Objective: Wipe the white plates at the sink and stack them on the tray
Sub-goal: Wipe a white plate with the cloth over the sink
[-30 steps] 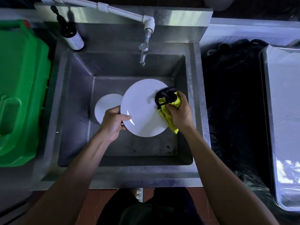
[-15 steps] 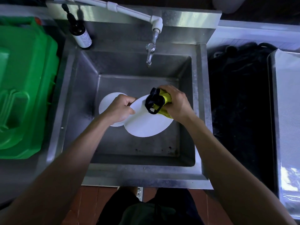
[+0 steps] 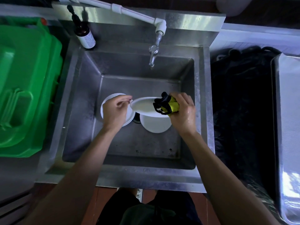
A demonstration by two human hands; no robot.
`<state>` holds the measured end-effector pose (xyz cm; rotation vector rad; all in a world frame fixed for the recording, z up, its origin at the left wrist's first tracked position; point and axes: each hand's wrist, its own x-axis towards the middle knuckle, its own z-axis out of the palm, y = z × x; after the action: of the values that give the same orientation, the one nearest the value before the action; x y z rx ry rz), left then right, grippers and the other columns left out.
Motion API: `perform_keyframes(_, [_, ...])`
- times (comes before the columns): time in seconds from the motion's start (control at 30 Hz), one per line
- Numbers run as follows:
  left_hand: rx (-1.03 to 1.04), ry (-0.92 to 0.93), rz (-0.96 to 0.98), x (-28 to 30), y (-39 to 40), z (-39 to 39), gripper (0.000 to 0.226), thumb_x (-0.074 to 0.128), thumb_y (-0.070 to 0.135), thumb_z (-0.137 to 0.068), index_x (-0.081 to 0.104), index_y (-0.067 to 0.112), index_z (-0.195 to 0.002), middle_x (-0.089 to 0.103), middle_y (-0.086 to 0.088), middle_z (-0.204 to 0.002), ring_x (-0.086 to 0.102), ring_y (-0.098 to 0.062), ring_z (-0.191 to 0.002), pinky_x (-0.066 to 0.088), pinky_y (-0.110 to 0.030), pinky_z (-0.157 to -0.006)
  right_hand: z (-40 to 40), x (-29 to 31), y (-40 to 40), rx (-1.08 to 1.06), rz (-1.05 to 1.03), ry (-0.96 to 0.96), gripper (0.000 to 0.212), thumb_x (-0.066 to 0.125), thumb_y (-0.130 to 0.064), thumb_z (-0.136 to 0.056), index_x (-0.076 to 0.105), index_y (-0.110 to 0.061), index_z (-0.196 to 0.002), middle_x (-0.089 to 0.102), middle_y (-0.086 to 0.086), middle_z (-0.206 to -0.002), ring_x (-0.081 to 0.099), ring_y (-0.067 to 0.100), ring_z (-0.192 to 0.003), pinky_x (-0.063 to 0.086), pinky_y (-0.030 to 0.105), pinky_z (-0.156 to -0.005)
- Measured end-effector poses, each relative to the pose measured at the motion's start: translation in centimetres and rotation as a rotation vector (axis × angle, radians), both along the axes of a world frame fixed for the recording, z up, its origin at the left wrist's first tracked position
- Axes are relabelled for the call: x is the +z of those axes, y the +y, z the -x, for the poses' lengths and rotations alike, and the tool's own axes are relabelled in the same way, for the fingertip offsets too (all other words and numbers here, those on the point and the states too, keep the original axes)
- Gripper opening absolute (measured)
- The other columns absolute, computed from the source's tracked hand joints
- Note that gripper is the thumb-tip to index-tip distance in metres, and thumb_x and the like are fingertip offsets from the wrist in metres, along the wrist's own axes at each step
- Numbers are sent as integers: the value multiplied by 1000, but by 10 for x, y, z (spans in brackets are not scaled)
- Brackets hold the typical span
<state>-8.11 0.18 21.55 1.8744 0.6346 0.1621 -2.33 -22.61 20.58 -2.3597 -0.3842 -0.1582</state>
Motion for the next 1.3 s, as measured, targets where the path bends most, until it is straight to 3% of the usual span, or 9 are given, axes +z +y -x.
perform_keyframes(0.1, [356, 169, 461, -1, -2, 14, 13, 62, 10, -90, 73, 10, -98, 78, -8, -101, 76, -30, -90, 58, -37, -76, 1, -1, -1, -18, 11, -61, 55, 64, 17, -64, 70, -11, -112, 64, 5, -98, 54, 28, -84, 49, 43, -70])
perform_keyframes(0.27, [284, 414, 1052, 6, -13, -3, 66, 60, 63, -92, 56, 3, -119, 75, -16, -113, 75, -36, -95, 62, -44, -71, 8, -4, 7, 45, 1, -198, 54, 52, 12, -66, 67, -12, -112, 66, 5, -108, 56, 31, -91, 49, 46, -71])
perform_keyframes(0.47, [461, 333, 1091, 13, -22, -25, 22, 54, 9, -100, 56, -2, -118, 76, -21, -91, 77, -33, -80, 61, -43, -55, 19, -10, 10, 121, 70, -248, 59, 61, 15, -64, 67, -13, -116, 63, 2, -116, 54, 28, -100, 44, 42, -81])
perform_keyframes(0.63, [526, 263, 1067, 10, -20, -25, 28, 56, -6, -96, 57, -3, -124, 66, -20, -117, 69, -30, -99, 61, -41, -54, 27, -12, -3, 220, 119, -152, 62, 70, 14, -68, 65, -12, -125, 60, 6, -127, 55, 30, -110, 44, 45, -92])
perform_keyframes(0.8, [539, 186, 1004, 5, -21, -25, 17, 60, -6, -95, 66, 4, -107, 71, -15, -112, 71, -28, -96, 62, -43, -60, 41, -8, -4, 215, 25, 160, 75, 76, 10, -67, 53, -22, -131, 55, -3, -131, 52, 25, -117, 49, 49, -96])
perform_keyframes(0.97, [535, 140, 990, 0, -22, -19, 19, 61, 0, -97, 69, 12, -109, 73, -12, -112, 71, -29, -102, 62, -45, -66, 40, 3, 3, 35, -322, 354, 64, 89, -14, -67, 58, -32, -119, 57, -19, -118, 58, 4, -109, 53, 25, -88])
perform_keyframes(1.07, [520, 146, 943, -2, -25, -17, 19, 61, 2, -97, 70, 16, -105, 73, -11, -109, 71, -31, -100, 63, -48, -70, 35, 14, 14, -42, -427, 405, 58, 85, -15, -70, 59, -33, -119, 61, -13, -118, 60, 4, -108, 55, 28, -88])
perform_keyframes(1.2, [484, 143, 921, -3, -31, -14, 18, 59, 3, -97, 70, 15, -104, 73, -11, -104, 70, -33, -99, 59, -55, -87, 24, 23, 31, 4, -375, 446, 55, 72, -20, -74, 59, -25, -127, 61, -10, -122, 58, 12, -114, 51, 39, -98])
perform_keyframes(1.3, [447, 126, 896, -2, -34, -12, 24, 58, 3, -97, 70, 10, -117, 71, -15, -111, 68, -32, -99, 54, -53, -94, 25, 20, 41, 169, -207, 420, 64, 69, -28, -82, 50, -18, -142, 51, 1, -146, 43, 22, -137, 37, 43, -114])
